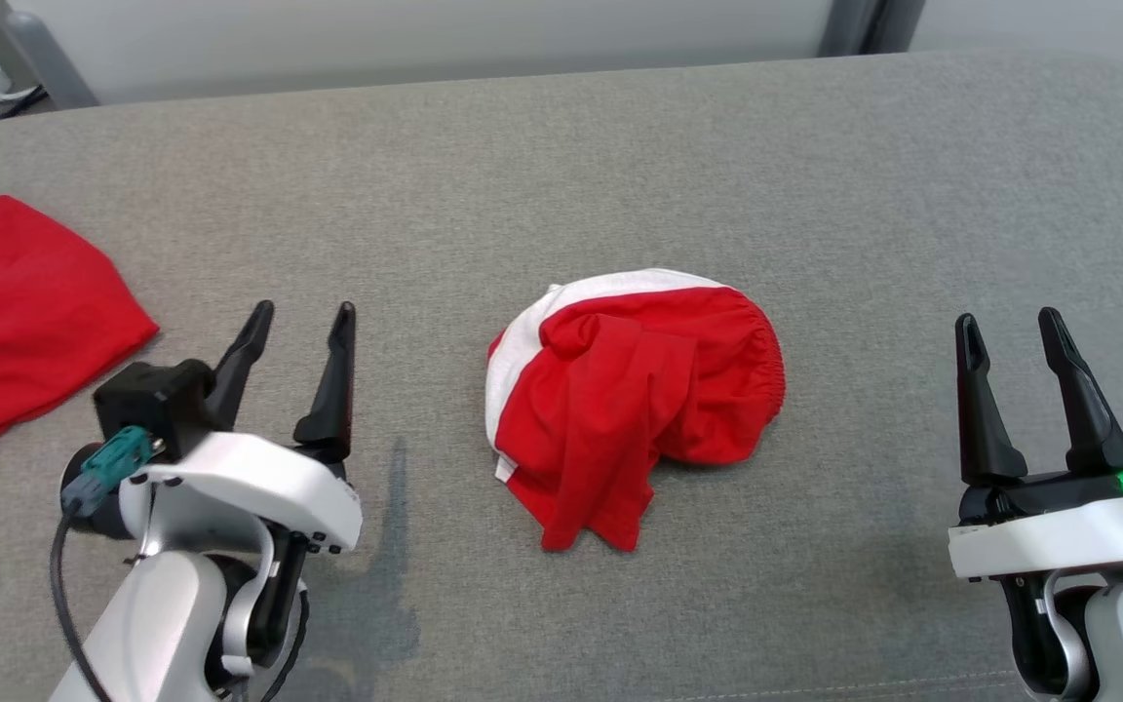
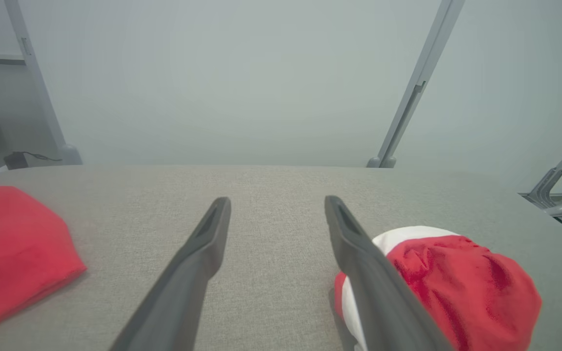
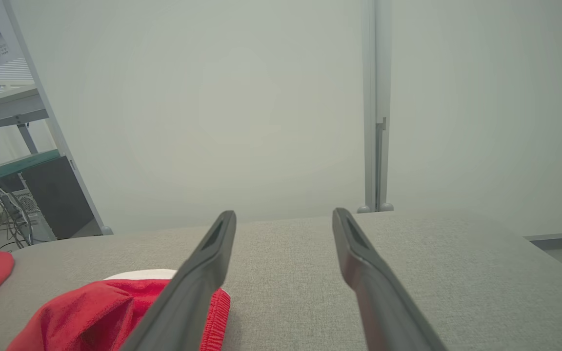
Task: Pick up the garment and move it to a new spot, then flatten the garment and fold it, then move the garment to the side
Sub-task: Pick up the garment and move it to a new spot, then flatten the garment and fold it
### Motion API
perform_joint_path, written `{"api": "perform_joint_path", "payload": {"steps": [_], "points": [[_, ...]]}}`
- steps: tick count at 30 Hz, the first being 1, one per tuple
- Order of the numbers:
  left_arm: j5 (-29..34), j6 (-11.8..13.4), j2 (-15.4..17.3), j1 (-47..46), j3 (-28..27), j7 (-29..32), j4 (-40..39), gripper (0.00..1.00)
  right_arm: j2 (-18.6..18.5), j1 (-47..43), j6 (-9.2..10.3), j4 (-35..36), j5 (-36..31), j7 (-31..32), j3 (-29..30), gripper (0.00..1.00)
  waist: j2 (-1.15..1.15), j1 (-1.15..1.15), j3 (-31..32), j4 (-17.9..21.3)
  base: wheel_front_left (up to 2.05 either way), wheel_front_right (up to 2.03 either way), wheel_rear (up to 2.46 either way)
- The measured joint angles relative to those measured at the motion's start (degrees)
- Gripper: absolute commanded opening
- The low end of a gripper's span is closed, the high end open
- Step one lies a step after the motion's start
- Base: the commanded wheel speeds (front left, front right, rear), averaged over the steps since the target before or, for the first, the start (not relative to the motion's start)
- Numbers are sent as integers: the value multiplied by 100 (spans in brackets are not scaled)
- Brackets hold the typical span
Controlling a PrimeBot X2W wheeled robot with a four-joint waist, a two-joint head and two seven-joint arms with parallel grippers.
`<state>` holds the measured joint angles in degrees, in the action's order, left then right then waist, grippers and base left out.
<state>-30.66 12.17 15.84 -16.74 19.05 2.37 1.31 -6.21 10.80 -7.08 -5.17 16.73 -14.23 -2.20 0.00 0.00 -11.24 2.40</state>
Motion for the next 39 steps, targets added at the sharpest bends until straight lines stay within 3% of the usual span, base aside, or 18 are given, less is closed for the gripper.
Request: {"api": "perform_joint_path", "payload": {"steps": [9, 22, 32, 39], "points": [[-170, 202, 172, 666, -690, -745, -535, 100, -25, -66, 0, -87, -14, 0, 44, 100, 0, 0, 238, -357, 0, 0, 0], [115, 91, 549, 1646, -424, -1056, -481, 100, -64, -583, 0, -304, -125, 2, 81, 100, 0, 0, 784, -359, 0, 0, 0], [-46, 254, 361, 2054, -751, -1404, -157, 100, 98, -1038, 0, -279, -214, 19, 157, 100, 0, 0, 1158, -373, 0, 0, 0], [59, 181, 430, 2096, -682, -1510, -78, 100, 125, -1137, 0, -236, -276, 102, 159, 100, 0, 0, 1196, -359, 0, 0, 0]]}}
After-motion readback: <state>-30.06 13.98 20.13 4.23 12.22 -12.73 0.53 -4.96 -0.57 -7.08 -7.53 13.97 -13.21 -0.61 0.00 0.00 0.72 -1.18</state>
